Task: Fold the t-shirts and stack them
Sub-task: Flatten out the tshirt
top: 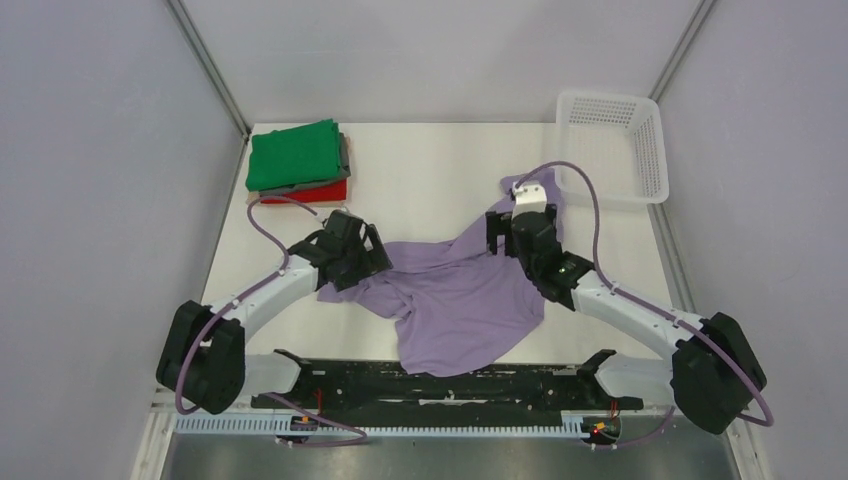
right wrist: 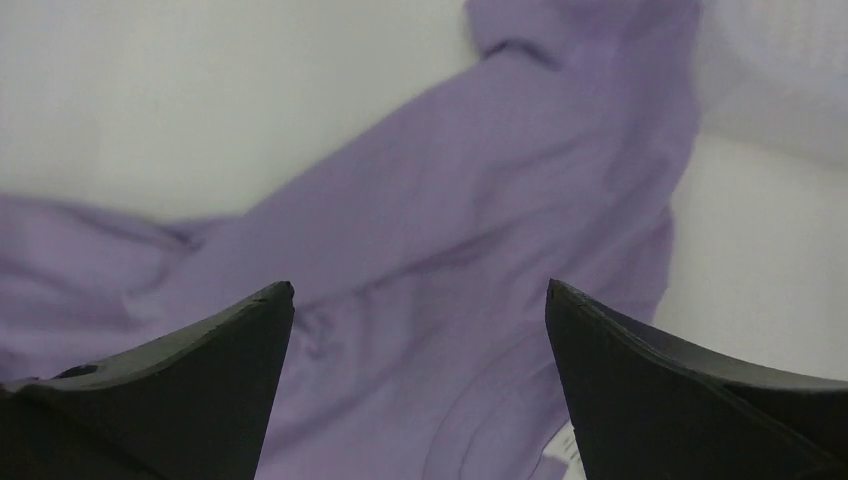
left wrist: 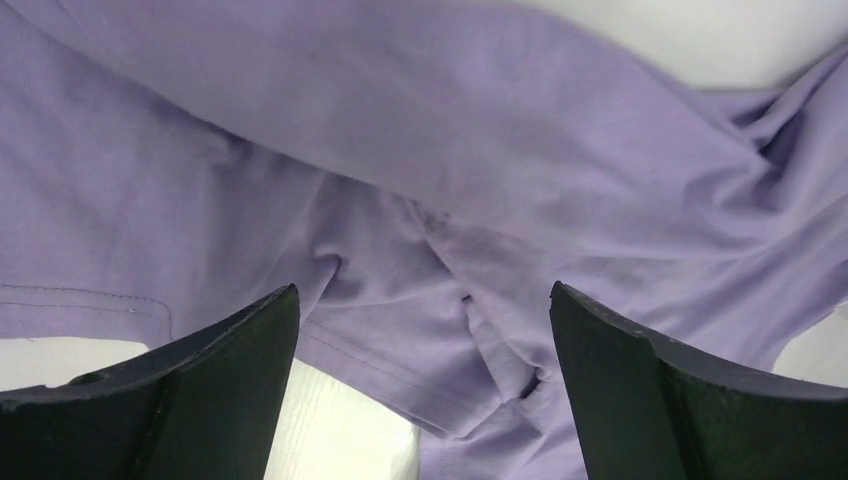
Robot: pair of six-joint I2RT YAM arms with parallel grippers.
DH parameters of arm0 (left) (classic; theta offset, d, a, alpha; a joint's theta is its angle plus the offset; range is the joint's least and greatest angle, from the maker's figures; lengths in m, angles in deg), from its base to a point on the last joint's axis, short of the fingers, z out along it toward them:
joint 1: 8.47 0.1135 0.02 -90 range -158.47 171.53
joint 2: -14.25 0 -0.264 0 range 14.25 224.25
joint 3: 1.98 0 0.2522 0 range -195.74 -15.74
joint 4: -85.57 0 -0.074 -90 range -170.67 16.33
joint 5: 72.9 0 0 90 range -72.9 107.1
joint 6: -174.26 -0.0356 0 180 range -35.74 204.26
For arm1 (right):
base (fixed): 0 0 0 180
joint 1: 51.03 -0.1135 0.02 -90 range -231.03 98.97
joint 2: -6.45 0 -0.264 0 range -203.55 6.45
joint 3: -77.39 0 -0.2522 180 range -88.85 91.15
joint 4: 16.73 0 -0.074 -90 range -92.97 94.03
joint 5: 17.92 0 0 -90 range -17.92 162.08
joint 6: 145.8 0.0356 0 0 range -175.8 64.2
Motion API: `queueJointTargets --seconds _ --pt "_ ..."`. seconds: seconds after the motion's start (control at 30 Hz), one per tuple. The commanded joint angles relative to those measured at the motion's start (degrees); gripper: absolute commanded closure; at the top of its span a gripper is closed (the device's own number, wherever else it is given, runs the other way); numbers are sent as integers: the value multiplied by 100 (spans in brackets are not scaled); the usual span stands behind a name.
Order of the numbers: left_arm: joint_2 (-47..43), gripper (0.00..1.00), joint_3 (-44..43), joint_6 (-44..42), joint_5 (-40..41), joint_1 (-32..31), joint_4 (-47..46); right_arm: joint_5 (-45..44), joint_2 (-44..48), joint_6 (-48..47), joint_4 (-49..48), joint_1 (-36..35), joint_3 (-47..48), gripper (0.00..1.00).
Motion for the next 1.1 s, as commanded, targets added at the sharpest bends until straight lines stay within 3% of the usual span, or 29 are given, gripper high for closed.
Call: queueJointTargets --seconds 0.0,0.17,0.33,0.73,0.93,1.07 --pt "-242 0 373 -145 -204 -17 -634 727 19 732 597 -313 -603 2" --pt "185 0 628 -159 -133 -19 -1069 887 -377 1002 662 -338 -926 2" --pt "929 0 385 -172 -190 -17 -1238 726 -1253 866 686 -241 -628 2" --pt "1881 0 -685 -516 353 -8 -994 814 -3416 97 352 917 1350 2" --pt "1732 0 -1005 -611 450 -8 -796 834 -3926 -169 198 1184 2342 2" --pt "1052 0 -1040 -595 1001 -12 -246 1112 -3459 -266 178 1170 2280 2"
